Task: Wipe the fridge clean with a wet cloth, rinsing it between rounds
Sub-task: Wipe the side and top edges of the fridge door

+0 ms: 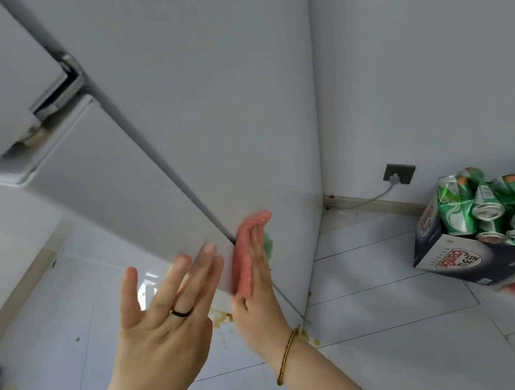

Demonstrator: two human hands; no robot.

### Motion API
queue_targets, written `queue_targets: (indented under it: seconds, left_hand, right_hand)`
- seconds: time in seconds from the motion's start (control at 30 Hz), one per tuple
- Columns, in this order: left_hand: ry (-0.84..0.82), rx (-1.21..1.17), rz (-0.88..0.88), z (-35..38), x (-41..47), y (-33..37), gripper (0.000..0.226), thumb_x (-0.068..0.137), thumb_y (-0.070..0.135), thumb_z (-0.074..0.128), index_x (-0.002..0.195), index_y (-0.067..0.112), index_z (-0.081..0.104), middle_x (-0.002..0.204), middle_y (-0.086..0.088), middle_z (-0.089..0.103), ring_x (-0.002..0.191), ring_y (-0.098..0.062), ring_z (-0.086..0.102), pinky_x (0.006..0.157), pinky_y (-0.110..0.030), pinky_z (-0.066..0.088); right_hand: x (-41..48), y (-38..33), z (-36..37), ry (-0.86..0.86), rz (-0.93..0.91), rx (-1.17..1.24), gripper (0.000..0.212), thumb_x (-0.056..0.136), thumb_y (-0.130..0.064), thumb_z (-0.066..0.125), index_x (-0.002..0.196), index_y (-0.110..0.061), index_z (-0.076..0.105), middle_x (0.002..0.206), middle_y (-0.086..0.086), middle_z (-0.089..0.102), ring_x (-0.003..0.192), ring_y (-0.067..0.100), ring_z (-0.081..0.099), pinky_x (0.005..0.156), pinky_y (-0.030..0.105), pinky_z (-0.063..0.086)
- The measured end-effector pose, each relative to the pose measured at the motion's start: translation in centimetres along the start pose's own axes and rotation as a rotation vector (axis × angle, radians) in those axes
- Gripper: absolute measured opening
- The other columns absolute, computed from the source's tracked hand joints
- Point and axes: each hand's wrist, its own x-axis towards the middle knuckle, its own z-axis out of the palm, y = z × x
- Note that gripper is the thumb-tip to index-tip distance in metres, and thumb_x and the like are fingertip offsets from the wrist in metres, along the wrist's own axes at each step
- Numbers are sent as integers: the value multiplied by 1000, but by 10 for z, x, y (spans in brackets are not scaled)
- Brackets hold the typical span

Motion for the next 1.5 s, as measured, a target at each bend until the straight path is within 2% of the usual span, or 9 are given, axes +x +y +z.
queue_targets:
  seconds: [0.1, 0.4, 0.53, 0.67, 0.8, 0.87, 0.93, 1.1, 1.5]
  left_hand:
    - [-4, 10, 1, -2, 1, 2, 50, 80, 6, 30, 128, 11, 43, 155, 4, 3, 143, -14, -2, 115, -46, -1]
    - [-40, 38, 0, -3, -2, 0, 56, 79, 5, 29, 134, 13, 38, 155, 4, -2, 143, -13, -3, 114, -46, -1]
    - [-88, 16, -60, -7, -7, 9, 59, 77, 7, 30, 136, 13, 34, 155, 2, -4, 143, -14, -5, 115, -45, -3]
    - [-101, -139, -239, -14, -29, 29, 66, 70, 11, 36, 136, 14, 32, 155, 6, -8, 143, -13, -5, 115, -42, -2]
    - [-132, -283, -456, -11, -42, 27, 69, 73, 11, 33, 140, 18, 16, 153, 12, -11, 142, -8, -8, 115, -37, -5]
    - [-156, -373, -577, -3, -42, 31, 70, 74, 13, 32, 141, 19, 14, 154, 12, -1, 141, -3, -9, 114, -34, -8]
    - [-167, -458, -676, 11, -50, 44, 71, 73, 15, 31, 141, 19, 16, 151, 11, 13, 140, 1, -7, 113, -32, -8]
    - [-112, -581, -754, 60, -88, 96, 82, 68, 14, 30, 145, 28, 7, 151, 27, -2, 139, 4, -2, 113, -25, -6]
    - [210, -491, -816, 113, -91, 108, 69, 66, 22, 26, 135, 30, 24, 140, 16, 27, 134, 13, 6, 111, -14, -8]
  right_hand:
    - [-6, 23, -8, -40, 293, 181, 81, 93, -4, 47, 134, -47, -8, 150, -22, -12, 142, 7, -8, 118, 31, 4]
    - [-10, -12, 6, 51, 40, 49, 72, 90, -1, 30, 128, -47, -9, 144, -28, -14, 131, -18, -17, 109, 5, -6]
    - [-48, 19, 11, -11, 443, 152, 67, 84, -19, 31, 147, -24, 8, 138, 11, 37, 113, 20, 42, 94, 30, 41]
    - [-60, 26, -7, -6, 520, 194, 41, 84, -22, 33, 125, -16, 36, 99, 26, 60, 94, 36, 59, 78, 35, 52]
    - [-41, 15, -25, -5, 287, 115, 26, 85, -8, 38, 71, -26, 27, 47, -17, 44, 51, 1, 44, 54, 8, 40]
    - [-34, 8, -22, -40, 94, 66, 30, 91, -4, 35, 87, -30, 49, 74, -28, 57, 68, -11, 50, 71, 12, 45]
    - [-31, 20, -7, -67, -111, -65, 53, 90, -17, 32, 139, -35, 23, 142, -24, 30, 127, -16, 26, 110, 12, 23]
    - [-37, 100, 12, -36, -204, -233, 61, 79, -57, 19, 122, -68, -23, 133, -51, -20, 123, -30, -10, 114, 21, 15]
    - [37, 123, -18, -38, -1106, -345, 72, 83, -25, 35, 141, -38, -6, 151, -12, 0, 140, 1, -10, 116, 21, -4]
